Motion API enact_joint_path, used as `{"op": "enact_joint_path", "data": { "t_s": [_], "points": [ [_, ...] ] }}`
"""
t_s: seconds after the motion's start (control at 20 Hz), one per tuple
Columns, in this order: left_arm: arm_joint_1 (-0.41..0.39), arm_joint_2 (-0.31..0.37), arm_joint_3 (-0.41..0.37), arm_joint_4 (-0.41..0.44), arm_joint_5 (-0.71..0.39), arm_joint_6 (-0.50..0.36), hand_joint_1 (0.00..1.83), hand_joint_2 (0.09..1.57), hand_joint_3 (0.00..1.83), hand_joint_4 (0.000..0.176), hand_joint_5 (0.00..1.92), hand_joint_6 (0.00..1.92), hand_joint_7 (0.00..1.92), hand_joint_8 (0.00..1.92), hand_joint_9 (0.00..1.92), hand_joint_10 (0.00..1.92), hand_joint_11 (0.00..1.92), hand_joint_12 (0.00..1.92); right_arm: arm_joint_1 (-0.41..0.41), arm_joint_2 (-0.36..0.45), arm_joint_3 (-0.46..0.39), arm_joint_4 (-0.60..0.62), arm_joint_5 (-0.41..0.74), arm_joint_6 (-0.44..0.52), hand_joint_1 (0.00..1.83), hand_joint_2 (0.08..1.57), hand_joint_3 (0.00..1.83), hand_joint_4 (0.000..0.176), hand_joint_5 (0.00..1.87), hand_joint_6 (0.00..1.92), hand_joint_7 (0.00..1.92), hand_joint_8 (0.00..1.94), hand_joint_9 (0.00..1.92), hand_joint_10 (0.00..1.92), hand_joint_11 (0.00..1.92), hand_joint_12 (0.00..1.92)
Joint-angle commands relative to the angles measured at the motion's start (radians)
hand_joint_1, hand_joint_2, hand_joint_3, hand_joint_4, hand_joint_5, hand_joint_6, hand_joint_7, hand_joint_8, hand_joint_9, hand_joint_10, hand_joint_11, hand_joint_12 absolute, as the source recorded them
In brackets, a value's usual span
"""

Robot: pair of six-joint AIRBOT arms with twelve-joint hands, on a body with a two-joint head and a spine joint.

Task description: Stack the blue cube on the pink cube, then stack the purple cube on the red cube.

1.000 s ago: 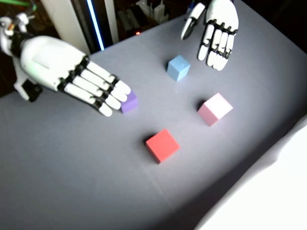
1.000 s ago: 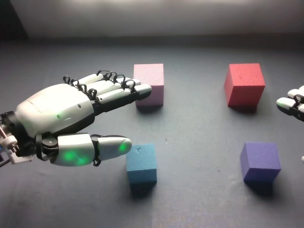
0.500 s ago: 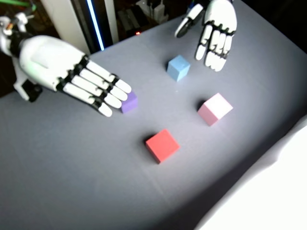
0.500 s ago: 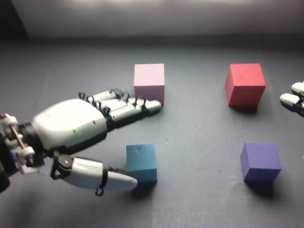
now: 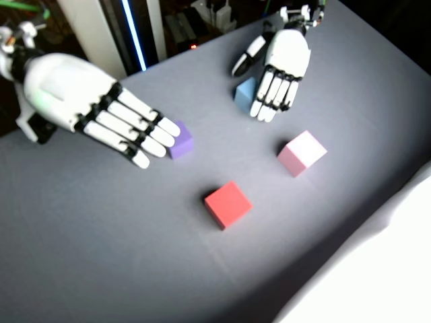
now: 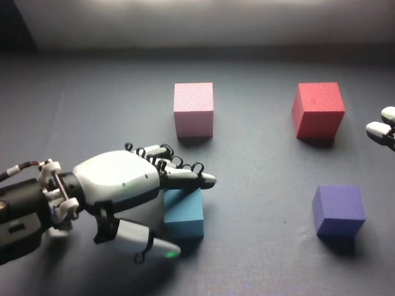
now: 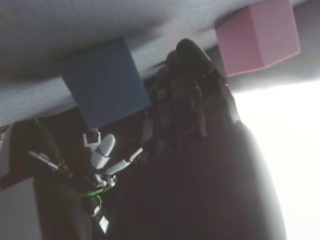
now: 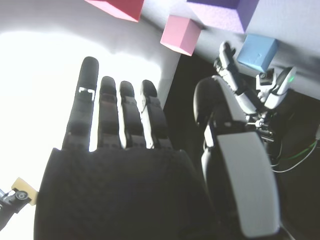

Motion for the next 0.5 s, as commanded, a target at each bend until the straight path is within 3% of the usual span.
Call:
{"op": "enact_joint_path", "data": {
  "t_s": [0.0, 0.05, 0.1, 0.15, 0.2, 0.25, 0.3, 0.35, 0.45],
  "points": [
    [-0.003, -0.008, 0.002, 0.000, -0.064, -0.004, 0.95, 1.14, 0.00, 0.000, 0.61, 0.04, 0.55, 1.36, 0.58, 1.73, 0.64, 1.91, 0.001, 0.000, 0.004, -0.008, 0.124, 0.005, 0.53, 1.37, 0.00, 0.000, 0.16, 0.00, 0.03, 0.00, 0.00, 0.12, 0.00, 0.92],
    [-0.003, -0.014, 0.007, 0.000, -0.058, -0.007, 1.22, 1.20, 0.02, 0.000, 0.75, 0.09, 0.72, 1.39, 0.75, 1.67, 0.79, 1.87, 0.001, 0.000, 0.004, -0.007, 0.126, 0.006, 0.54, 1.37, 0.00, 0.000, 0.16, 0.00, 0.03, 0.00, 0.00, 0.15, 0.00, 0.99],
    [-0.003, -0.021, 0.013, 0.000, -0.054, -0.011, 1.20, 1.25, 0.01, 0.000, 0.67, 0.97, 0.78, 1.55, 0.84, 1.74, 0.87, 1.91, 0.001, 0.000, 0.004, -0.007, 0.126, 0.006, 0.52, 1.37, 0.00, 0.000, 0.15, 0.00, 0.03, 0.00, 0.00, 0.12, 0.00, 0.92],
    [-0.004, -0.028, 0.019, -0.001, -0.046, -0.011, 1.19, 1.28, 0.01, 0.000, 0.63, 1.20, 0.76, 1.64, 0.85, 1.76, 0.89, 1.92, 0.000, 0.000, 0.003, -0.006, 0.127, 0.007, 0.51, 1.38, 0.00, 0.000, 0.15, 0.00, 0.03, 0.00, 0.00, 0.10, 0.00, 0.83],
    [-0.004, -0.034, 0.026, -0.006, -0.046, -0.011, 1.17, 1.31, 0.00, 0.000, 0.58, 1.29, 0.72, 1.72, 0.86, 1.84, 0.93, 1.92, -0.002, 0.000, 0.003, -0.005, 0.129, 0.009, 0.51, 1.38, 0.00, 0.000, 0.15, 0.00, 0.02, 0.00, 0.00, 0.10, 0.00, 0.72],
    [-0.004, -0.032, 0.026, -0.018, -0.068, -0.010, 1.07, 1.28, 0.00, 0.000, 0.67, 1.43, 1.01, 1.91, 1.24, 1.92, 1.36, 1.92, -0.003, 0.000, 0.002, -0.004, 0.132, 0.010, 0.50, 1.38, 0.00, 0.000, 0.15, 0.00, 0.02, 0.00, 0.00, 0.10, 0.00, 0.65],
    [-0.005, -0.030, 0.025, -0.020, -0.071, -0.009, 1.07, 1.28, 0.00, 0.000, 0.67, 1.43, 1.01, 1.91, 1.24, 1.92, 1.36, 1.92, -0.003, 0.000, 0.002, -0.004, 0.133, 0.011, 0.50, 1.38, 0.00, 0.000, 0.15, 0.00, 0.02, 0.00, 0.00, 0.10, 0.00, 0.65],
    [-0.007, -0.022, 0.020, -0.027, -0.084, -0.001, 1.06, 1.29, 0.00, 0.000, 0.66, 1.47, 0.94, 1.77, 1.16, 1.88, 1.25, 1.92, -0.003, 0.001, 0.002, -0.003, 0.134, 0.012, 0.51, 1.38, 0.00, 0.000, 0.15, 0.00, 0.03, 0.00, 0.00, 0.07, 0.00, 0.54],
    [-0.016, 0.012, -0.007, -0.049, -0.122, 0.038, 1.07, 1.27, 0.00, 0.000, 0.70, 1.42, 0.98, 1.76, 1.17, 1.91, 1.26, 1.92, -0.003, 0.001, 0.002, -0.002, 0.138, 0.012, 0.52, 1.37, 0.00, 0.000, 0.16, 0.00, 0.03, 0.00, 0.01, 0.08, 0.00, 0.58]
  ]
}}
